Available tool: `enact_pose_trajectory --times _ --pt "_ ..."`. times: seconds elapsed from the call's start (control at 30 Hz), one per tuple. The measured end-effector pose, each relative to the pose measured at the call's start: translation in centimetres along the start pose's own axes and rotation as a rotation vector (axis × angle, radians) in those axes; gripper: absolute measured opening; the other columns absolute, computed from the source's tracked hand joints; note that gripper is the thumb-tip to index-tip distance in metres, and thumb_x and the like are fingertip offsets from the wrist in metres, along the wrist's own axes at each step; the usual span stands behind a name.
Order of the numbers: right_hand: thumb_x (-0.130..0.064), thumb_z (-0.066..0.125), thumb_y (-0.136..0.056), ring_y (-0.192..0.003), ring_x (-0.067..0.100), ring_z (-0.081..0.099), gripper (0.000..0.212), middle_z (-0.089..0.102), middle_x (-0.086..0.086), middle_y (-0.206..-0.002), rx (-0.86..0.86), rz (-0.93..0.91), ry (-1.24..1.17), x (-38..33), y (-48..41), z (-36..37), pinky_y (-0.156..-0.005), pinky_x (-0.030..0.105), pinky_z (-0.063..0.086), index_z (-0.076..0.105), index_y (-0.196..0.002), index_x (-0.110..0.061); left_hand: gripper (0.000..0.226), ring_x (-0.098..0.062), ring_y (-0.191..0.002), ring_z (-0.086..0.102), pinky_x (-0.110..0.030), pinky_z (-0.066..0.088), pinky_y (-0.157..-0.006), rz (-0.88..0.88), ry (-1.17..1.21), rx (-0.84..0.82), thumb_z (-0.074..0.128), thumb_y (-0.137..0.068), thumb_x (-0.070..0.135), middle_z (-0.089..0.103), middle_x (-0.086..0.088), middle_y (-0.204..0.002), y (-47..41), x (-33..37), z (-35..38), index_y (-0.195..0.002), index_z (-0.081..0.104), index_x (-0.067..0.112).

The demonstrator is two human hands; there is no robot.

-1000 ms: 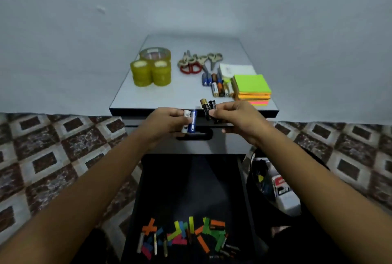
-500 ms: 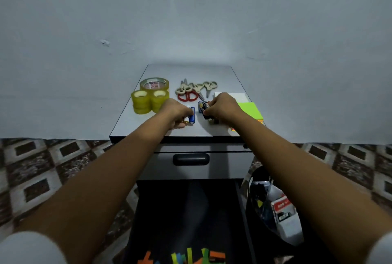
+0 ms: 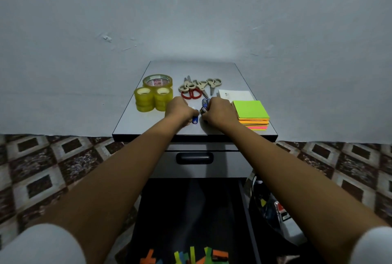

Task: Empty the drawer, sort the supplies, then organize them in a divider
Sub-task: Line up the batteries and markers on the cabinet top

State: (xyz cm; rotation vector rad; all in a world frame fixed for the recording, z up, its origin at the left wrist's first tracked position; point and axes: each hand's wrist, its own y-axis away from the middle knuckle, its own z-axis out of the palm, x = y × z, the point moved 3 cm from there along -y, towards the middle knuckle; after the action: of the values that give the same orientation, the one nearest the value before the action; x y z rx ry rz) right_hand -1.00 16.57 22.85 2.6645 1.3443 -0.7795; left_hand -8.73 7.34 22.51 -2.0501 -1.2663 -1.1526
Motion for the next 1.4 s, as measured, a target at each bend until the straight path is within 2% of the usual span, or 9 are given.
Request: enact_pose_trajectory --times 0.07,0.13,0.23,0.33,0.43,0.57,0.73,0.9,1.4 --pt "-0.013 0.059 -0.085 -0.100 0.033 0.057 0.020 0.063 0.020 -0.106 0.032 -0.012 0.016 0.0 0.0 0.2 -0.066 0.028 0.034 0.058 -0.101 -0.002 0.036 -0.025 -0.061 0.060 -0.036 0.054 -0.058 0.014 -0.028 0.018 0.076 -0.075 0.015 0.059 -0.013 -0.071 0.1 -0.1 -0.2 -0.067 0.041 0.015" --pt "-0.016 0.060 -0.086 -0.101 0.034 0.056 0.026 0.060 0.020 -0.109 0.061 -0.034 0.022 0.1 0.0 0.2 -0.069 0.030 0.035 0.053 -0.107 -0.002 0.034 -0.030 -0.078 0.066 -0.045 0.057 -0.070 0.028 -0.042 0.027 0.076 -0.074 0.015 0.064 -0.017 -0.085 0.0 -0.2 -0.3 -0.070 0.043 0.017" --pt "-0.016 0.063 -0.084 -0.100 0.033 0.055 0.025 0.060 0.020 -0.107 0.080 -0.054 0.031 0.3 0.0 0.0 -0.069 0.028 0.033 0.055 -0.103 -0.002 0.021 -0.030 -0.080 0.067 -0.045 0.058 -0.073 0.070 -0.060 0.001 0.072 -0.077 0.011 0.065 -0.018 -0.092 0.3 -0.4 -0.3 -0.090 0.055 0.011" --pt "-0.018 0.062 -0.085 -0.095 0.032 0.059 0.020 0.065 0.019 -0.100 0.070 -0.054 0.054 0.6 0.0 0.0 -0.071 0.029 0.040 0.064 -0.095 0.000 0.033 -0.025 -0.081 0.064 -0.035 0.056 -0.070 0.146 -0.108 -0.022 0.069 -0.078 0.016 0.066 -0.013 -0.098 0.3 -0.9 -0.3 -0.109 0.060 0.009" --pt "-0.019 0.058 -0.088 -0.093 0.034 0.060 0.023 0.066 0.020 -0.098 0.071 -0.103 0.065 0.6 0.3 0.1 -0.075 0.032 0.044 0.067 -0.096 0.000 0.030 -0.020 -0.089 0.062 -0.030 0.049 -0.074 0.238 -0.190 -0.042 0.065 -0.081 0.021 0.067 -0.007 -0.102 0.6 -1.2 -0.6 -0.109 0.063 0.011" --pt "-0.009 0.051 -0.087 -0.094 0.036 0.057 0.023 0.063 0.023 -0.102 0.083 -0.176 0.135 1.0 1.2 0.1 -0.076 0.033 0.041 0.067 -0.099 0.002 0.030 -0.016 -0.085 0.060 -0.029 0.048 -0.076 0.301 -0.227 -0.094 0.067 -0.083 0.025 0.067 -0.003 -0.095 1.0 -1.8 -0.8 -0.109 0.064 0.011" --pt "-0.005 0.051 -0.085 -0.097 0.036 0.054 0.025 0.057 0.022 -0.107 0.088 -0.251 0.232 1.6 2.2 1.2 -0.079 0.036 0.043 0.066 -0.103 0.001 0.039 -0.016 -0.094 0.059 -0.037 0.050 -0.087 0.347 -0.276 -0.117 0.074 -0.076 0.035 0.062 0.003 -0.095 0.9 -2.4 -0.6 -0.110 0.063 0.018" --pt "-0.007 0.051 -0.089 -0.100 0.034 0.053 0.028 0.058 0.016 -0.113 0.125 -0.300 0.291 1.7 2.1 1.4 -0.082 0.036 0.045 0.065 -0.113 -0.007 0.037 -0.017 -0.102 0.058 -0.041 0.048 -0.092 0.390 -0.296 -0.089 0.071 -0.079 0.032 0.065 -0.001 -0.109 0.7 -2.4 -0.1 -0.112 0.063 0.019" --pt "-0.004 0.051 -0.089 -0.100 0.033 0.053 0.026 0.061 0.013 -0.110 0.167 -0.281 0.260 1.8 2.2 1.5 -0.077 0.034 0.043 0.065 -0.111 -0.006 0.039 -0.013 -0.103 0.056 -0.031 0.048 -0.089 0.418 -0.259 -0.052 0.070 -0.082 0.028 0.064 -0.003 -0.117 0.4 -2.3 -0.1 -0.118 0.062 0.016"
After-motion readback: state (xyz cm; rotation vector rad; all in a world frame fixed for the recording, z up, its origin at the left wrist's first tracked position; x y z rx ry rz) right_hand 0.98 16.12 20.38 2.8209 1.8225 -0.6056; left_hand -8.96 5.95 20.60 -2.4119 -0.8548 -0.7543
